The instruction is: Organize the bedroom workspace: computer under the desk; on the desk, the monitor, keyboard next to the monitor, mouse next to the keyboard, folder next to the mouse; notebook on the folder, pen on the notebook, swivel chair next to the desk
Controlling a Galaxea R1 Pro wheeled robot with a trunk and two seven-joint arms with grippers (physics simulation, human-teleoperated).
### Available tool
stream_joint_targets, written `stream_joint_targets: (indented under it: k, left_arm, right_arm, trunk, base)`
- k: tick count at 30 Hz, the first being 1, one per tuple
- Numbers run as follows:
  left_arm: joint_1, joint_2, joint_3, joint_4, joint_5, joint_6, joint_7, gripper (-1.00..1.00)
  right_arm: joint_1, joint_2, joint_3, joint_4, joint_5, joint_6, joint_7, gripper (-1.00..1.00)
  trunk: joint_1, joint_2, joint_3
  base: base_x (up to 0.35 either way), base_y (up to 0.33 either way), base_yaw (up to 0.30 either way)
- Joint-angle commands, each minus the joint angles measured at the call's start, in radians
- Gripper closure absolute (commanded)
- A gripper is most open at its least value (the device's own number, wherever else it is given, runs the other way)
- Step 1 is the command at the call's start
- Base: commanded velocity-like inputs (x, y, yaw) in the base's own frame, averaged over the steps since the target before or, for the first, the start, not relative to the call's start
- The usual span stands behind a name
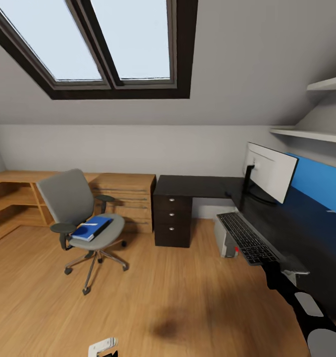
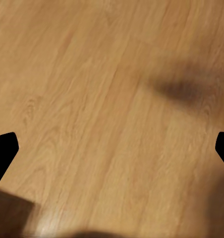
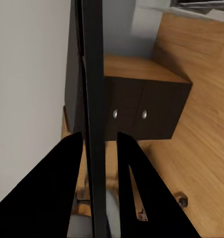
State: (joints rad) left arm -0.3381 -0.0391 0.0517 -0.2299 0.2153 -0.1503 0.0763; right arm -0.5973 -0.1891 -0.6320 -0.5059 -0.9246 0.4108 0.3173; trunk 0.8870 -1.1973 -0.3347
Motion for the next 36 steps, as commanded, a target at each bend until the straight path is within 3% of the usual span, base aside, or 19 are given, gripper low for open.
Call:
stream_joint_targets:
  k: [1,13,18,23,28,36]
  left_arm:
    - [-0.001,-0.001,0.005,0.001,0.001,-0.003,0.000,-1.00]
    - [-0.001,-0.002,0.005,0.031,0.000,-0.003,-0.002,-1.00]
    - [-0.001,-0.002,0.005,0.036,0.001,-0.010,-0.006,-1.00]
    - [-0.001,-0.002,0.005,0.059,0.000,-0.066,-0.008,-1.00]
    - [-0.001,-0.002,0.004,0.097,-0.002,-0.176,-0.009,-1.00]
    - [-0.001,-0.002,0.004,0.109,-0.003,-0.214,-0.009,-1.00]
  right_arm:
    - [-0.001,0.000,-0.006,0.000,-0.008,0.010,0.003,1.00]
    - [-0.001,0.004,-0.005,0.000,-0.004,0.009,0.007,1.00]
    - [-0.001,0.005,-0.005,-0.002,-0.003,0.008,0.008,1.00]
    - [-0.001,0.006,-0.005,-0.003,-0.003,0.008,0.008,1.00]
    - [-0.001,0.005,-0.005,-0.003,-0.003,0.008,0.009,1.00]
    - [-0.001,0.005,-0.005,-0.003,-0.003,0.009,0.009,1.00]
  trunk:
    - [-0.004,0.006,0.002]
    - [-0.050,0.090,0.040]
    - [-0.050,0.090,0.040]
    - [-0.050,0.090,0.040]
    - [-0.050,0.090,0.040]
    - [-0.050,0.090,0.040]
  base:
    - [0.000,0.000,0.264]
    - [0.000,0.000,0.247]
    - [0.000,0.000,0.180]
    - [0.000,0.000,0.112]
    - [0.000,0.000,0.027]
    - [0.000,0.000,0.004]
